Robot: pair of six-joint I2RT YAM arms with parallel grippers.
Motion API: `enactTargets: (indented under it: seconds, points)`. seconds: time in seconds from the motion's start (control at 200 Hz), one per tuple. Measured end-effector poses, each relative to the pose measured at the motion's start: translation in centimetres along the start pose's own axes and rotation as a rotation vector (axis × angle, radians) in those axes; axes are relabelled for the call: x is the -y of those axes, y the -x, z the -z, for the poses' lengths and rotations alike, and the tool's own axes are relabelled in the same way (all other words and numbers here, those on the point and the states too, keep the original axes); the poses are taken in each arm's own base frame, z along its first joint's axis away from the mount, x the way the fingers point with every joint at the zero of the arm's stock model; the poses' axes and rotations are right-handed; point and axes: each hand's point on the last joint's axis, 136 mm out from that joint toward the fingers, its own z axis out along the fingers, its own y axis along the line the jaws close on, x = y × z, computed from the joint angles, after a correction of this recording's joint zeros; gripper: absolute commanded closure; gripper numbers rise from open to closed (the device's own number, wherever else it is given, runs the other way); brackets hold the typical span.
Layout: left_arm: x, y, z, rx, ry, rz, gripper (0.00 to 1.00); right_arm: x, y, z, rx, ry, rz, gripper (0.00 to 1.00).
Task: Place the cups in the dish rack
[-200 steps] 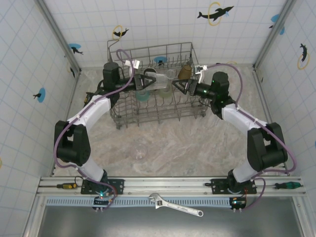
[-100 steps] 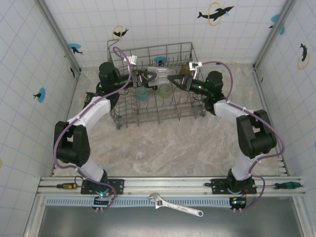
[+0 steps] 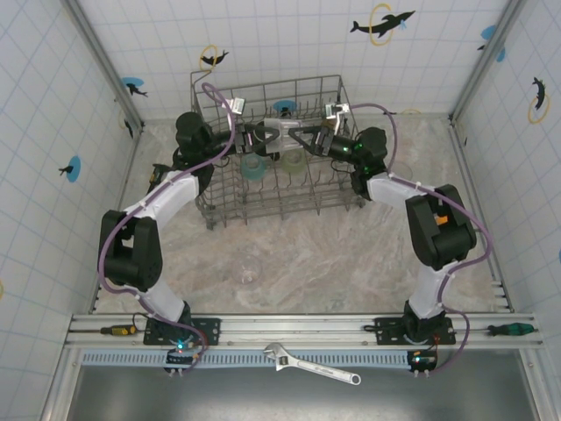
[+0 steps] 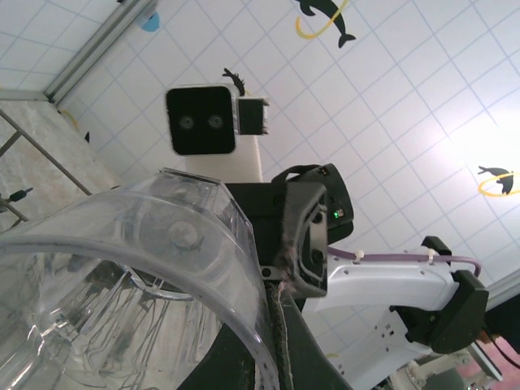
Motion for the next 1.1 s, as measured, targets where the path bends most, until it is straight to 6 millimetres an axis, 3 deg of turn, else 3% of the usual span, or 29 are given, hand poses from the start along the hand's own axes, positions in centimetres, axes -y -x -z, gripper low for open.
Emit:
enactTargets:
  seconds: [0.275,0.385,0.596,0.801,0.901,1.096]
  points:
    - [0.1,-0.1,0.1,-0.011,-0.011,0.010,1.00,0.0,0.0,0.0,0.004,0.030,-0.020,0.48]
    - [0.0,-0.1,0.1,-0.011,-0.007,0.007,0.83,0.1,0.0,0.0,0.003,0.027,-0.019,0.53]
    - [-1.4,-0.2,0.2,0.004,0.041,0.001,0.32,1.7,-0.9,-0.3,-0.027,-0.030,-0.005,0.56]
    - [-4.1,1.2,2.3,0.085,0.185,0.016,0.03,3.8,-1.6,-0.7,-0.082,-0.158,0.040,0.58]
    - [-4.5,2.4,4.0,0.146,0.277,-0.005,0.03,3.7,-1.4,-1.2,-0.112,-0.200,0.092,0.59]
    - [-3.3,5.1,8.4,0.284,0.487,-0.099,0.03,3.3,-2.0,-3.3,-0.208,-0.273,0.217,0.59]
